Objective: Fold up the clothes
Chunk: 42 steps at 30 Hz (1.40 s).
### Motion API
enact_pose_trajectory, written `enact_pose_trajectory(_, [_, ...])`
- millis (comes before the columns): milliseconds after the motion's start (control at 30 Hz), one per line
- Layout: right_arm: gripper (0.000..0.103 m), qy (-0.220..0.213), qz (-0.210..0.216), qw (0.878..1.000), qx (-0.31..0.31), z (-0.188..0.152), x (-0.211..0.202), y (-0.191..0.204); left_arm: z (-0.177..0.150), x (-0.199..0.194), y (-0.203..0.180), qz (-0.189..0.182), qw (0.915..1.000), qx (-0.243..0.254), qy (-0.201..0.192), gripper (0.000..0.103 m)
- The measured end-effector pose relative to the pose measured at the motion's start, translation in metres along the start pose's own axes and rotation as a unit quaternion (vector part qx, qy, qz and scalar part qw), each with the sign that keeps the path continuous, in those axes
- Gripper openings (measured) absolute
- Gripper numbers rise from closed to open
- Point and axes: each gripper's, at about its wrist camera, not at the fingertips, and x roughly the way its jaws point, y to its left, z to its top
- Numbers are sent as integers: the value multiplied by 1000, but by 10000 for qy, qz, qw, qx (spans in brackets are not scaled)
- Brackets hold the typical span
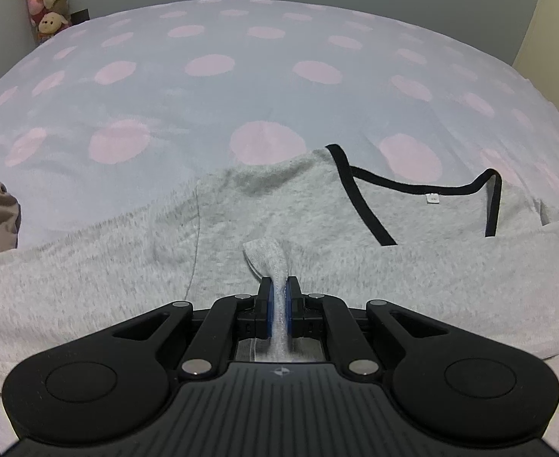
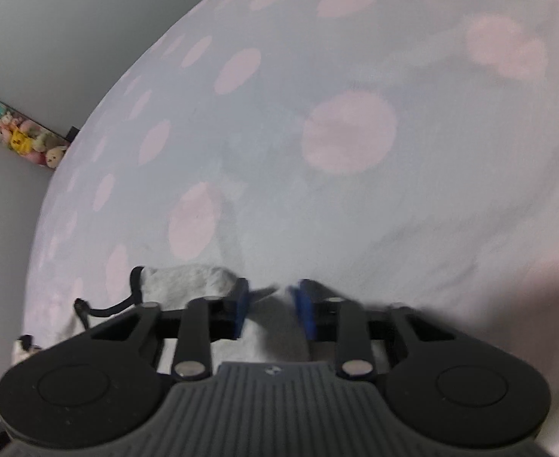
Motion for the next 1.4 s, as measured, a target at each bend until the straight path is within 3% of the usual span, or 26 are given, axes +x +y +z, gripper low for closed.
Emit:
enact_pose_trajectory(133, [4, -329, -91, 9993, -160, -6, -12, 4, 0, -6, -3, -54, 9999, 2, -105, 4])
enact_pose_trajectory(233, [3, -785, -485, 9942, -553, -5, -30, 12, 1, -12, -11, -252, 9995, 117, -177, 4])
enact_pose_trajectory(467, [3, -728, -1322, 9825, -1088, -6, -5, 13, 3, 1, -23, -120, 9996, 253, -85, 4])
enact_pose_trajectory(567, [4, -751, -1254, 9821, -1186, -8, -5, 12, 4, 5, -22, -92, 9995, 280, -80, 4])
enact_pose_trajectory(767, [25, -1216, -1001, 9824, -1007, -25, -52, 4, 2, -2, -19, -203, 9994, 184, -210, 5])
enact_pose_trajectory(1067, [25, -1355, -601, 9881, -404, -138, -93, -6, 11, -26, -24, -294, 9983, 186, -466, 5])
enact_pose_trajectory(1200, [25, -1191, -798, 9873, -687, -174, -92, 2, 20, -39, -30, -333, 9973, 270, -596, 5])
enact_pose_trajectory(1300, [25, -1107, -758, 9860, -987, -184, -83, 10, 28, -51, -35, -391, 9964, 258, -712, 5])
enact_pose_trajectory(1400, [27, -1296, -796, 9818, -1134, -183, -77, 18, 41, -73, -40, -596, 9936, 197, -942, 5])
